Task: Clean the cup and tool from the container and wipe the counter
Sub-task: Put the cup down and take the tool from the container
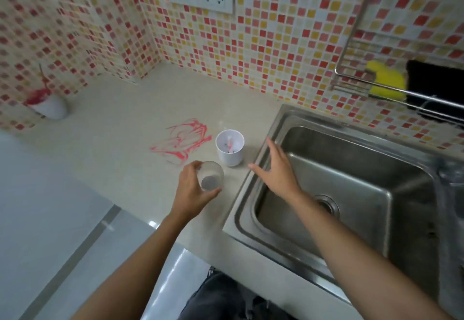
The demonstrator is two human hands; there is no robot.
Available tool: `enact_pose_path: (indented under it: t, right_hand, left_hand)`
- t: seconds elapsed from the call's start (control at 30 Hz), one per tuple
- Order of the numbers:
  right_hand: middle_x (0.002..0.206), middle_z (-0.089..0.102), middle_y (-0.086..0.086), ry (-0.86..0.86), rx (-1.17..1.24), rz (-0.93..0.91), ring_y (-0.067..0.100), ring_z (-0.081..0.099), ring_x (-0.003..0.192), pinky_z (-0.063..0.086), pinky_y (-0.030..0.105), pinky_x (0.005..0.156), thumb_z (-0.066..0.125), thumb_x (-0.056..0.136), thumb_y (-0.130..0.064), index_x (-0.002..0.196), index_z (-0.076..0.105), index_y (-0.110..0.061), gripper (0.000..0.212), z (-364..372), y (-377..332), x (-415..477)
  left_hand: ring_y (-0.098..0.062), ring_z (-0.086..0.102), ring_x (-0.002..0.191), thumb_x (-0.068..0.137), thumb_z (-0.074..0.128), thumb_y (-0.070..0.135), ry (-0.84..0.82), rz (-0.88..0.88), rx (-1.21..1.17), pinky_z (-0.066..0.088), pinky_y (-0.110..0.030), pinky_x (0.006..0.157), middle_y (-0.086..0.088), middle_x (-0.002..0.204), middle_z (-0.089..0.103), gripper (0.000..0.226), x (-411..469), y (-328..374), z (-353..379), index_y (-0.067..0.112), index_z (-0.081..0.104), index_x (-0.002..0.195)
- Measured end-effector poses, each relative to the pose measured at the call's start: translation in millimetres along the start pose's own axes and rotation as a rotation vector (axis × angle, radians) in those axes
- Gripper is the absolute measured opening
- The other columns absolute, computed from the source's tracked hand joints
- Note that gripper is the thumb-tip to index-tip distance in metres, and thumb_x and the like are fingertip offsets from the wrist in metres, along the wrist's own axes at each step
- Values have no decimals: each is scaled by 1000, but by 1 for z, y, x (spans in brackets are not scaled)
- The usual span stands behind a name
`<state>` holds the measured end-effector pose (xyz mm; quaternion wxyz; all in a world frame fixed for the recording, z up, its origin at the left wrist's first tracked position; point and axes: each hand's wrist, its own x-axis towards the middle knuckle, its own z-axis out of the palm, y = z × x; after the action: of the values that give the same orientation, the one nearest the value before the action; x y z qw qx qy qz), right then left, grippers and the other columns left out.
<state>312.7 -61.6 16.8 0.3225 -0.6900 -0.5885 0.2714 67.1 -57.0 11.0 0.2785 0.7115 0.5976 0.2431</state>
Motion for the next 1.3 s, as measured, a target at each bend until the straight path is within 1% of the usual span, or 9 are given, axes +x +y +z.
enact_pose_path:
  t: [0.13,0.3,0.5,0.7,0.93,1.03,1.1,1.2,1.3]
  right_hand:
    - [158,23,8,-51,3,50,21,21,144,17,25,113,81,73,-40,153,14,-11,108,30,-27,34]
    - [155,29,5,-84,-11,114,20,29,141,23,24,109,84,67,-40,153,16,-18,112,53,-26,50]
    - [146,43,-1,-44,46,153,16,41,132,33,24,99,84,65,-42,149,23,-33,104,62,-28,53]
    - [131,53,-7,-69,89,172,13,51,116,41,26,91,83,64,-45,140,31,-39,91,60,-41,57]
    - [121,58,-7,-68,122,204,14,57,107,44,20,83,88,61,-38,136,32,-38,93,60,-43,58]
    - [123,58,-4,-72,95,209,15,57,107,47,30,90,87,61,-42,136,31,-38,94,61,-40,59]
    - [123,58,-4,-68,128,209,14,57,107,46,27,89,88,62,-38,137,31,-34,94,62,-38,58]
    - [123,57,-8,-35,169,220,10,57,108,44,23,89,88,62,-36,137,32,-34,94,65,-37,56]
    - [124,57,-9,-7,176,248,11,57,109,47,27,91,87,61,-40,136,31,-38,94,68,-39,56]
  left_hand:
    - [-28,48,121,69,87,30,-81,18,-23,42,-37,103,-13,132,48,88,17,-20,-7,2,40,137]
    - [-25,47,121,70,86,36,-192,27,-53,42,-36,103,-10,134,45,91,36,-35,-15,5,36,140]
    - [-18,40,132,74,69,67,-263,63,-66,35,-39,111,-2,144,40,98,56,-32,-30,18,29,148]
    - [-29,52,115,98,56,21,-188,361,51,35,-29,97,-9,125,60,32,123,6,-33,15,61,128]
    - [-28,54,99,99,54,17,-455,668,301,45,-40,90,-8,112,69,24,170,31,-23,19,71,115]
    - [-28,57,93,96,58,12,-461,766,281,48,-42,84,-9,104,71,25,176,30,-23,17,72,115]
    - [-28,58,91,94,60,8,-471,821,278,49,-40,82,-10,102,71,23,179,31,-23,14,74,112]
    - [-29,61,82,82,73,-1,-478,934,308,51,-33,76,-11,93,73,14,181,34,-23,9,78,90]
    - [-30,64,77,74,78,-5,-454,959,312,56,-43,71,-11,88,73,17,186,31,-19,10,77,81]
